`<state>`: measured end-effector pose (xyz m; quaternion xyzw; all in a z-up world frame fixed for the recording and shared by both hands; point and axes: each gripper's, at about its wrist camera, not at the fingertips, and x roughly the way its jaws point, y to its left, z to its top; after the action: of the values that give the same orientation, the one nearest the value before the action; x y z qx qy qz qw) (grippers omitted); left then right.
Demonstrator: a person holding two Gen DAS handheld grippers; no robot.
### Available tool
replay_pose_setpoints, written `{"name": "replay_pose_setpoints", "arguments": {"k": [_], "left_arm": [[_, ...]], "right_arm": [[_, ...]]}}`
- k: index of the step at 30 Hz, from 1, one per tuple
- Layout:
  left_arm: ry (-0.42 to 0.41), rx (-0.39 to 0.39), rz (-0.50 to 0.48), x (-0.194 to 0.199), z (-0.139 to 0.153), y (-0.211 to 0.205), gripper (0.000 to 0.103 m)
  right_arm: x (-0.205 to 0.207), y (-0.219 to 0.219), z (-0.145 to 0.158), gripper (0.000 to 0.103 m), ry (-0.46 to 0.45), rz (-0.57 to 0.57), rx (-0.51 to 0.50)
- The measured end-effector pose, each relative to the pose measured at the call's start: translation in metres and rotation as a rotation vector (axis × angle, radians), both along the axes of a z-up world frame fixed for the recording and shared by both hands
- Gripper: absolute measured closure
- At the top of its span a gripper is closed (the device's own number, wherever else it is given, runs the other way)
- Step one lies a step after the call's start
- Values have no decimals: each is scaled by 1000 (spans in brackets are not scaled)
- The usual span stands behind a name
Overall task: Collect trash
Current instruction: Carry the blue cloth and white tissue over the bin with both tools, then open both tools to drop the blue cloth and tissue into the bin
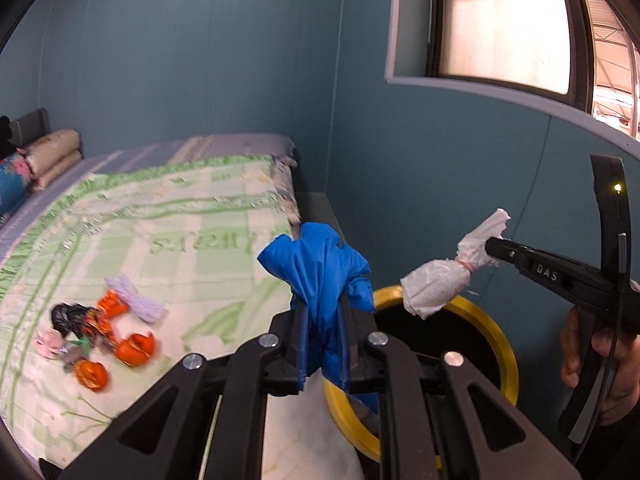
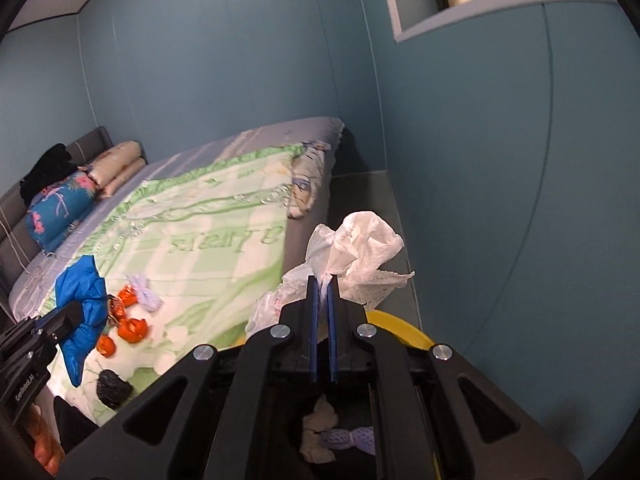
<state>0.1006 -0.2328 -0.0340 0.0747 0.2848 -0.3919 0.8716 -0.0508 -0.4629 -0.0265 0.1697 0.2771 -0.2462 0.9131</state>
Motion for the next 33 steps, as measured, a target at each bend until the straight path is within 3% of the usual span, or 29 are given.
{"name": "replay_pose_setpoints", "arguments": {"k": [8, 15, 19, 21, 23, 25, 30, 33], "left_arm": [[94, 82, -58, 3, -49, -32, 91], [148, 95, -80, 0, -68, -41, 88], [158, 91, -81, -2, -72, -41, 70], [150, 84, -69, -1, -71, -38, 55], [144, 77, -59, -1, -69, -34, 49], [141, 67, -44, 1, -66, -28, 43], [109, 36, 36, 14, -55, -3, 27], [79, 23, 112, 28, -46, 19, 22]], "right_arm": [[7, -21, -46, 98, 83, -4, 79], [15, -23, -63, 97, 124, -20, 117], [19, -25, -70, 97, 141, -28, 129], [20, -27, -72, 92, 145, -31, 141], [23, -28, -72, 68, 139, -38, 145], [22, -26, -69, 59, 132, -36, 143], [24, -20, -62, 57, 84, -17, 133], [33, -9, -53, 50, 25, 39, 127]]}}
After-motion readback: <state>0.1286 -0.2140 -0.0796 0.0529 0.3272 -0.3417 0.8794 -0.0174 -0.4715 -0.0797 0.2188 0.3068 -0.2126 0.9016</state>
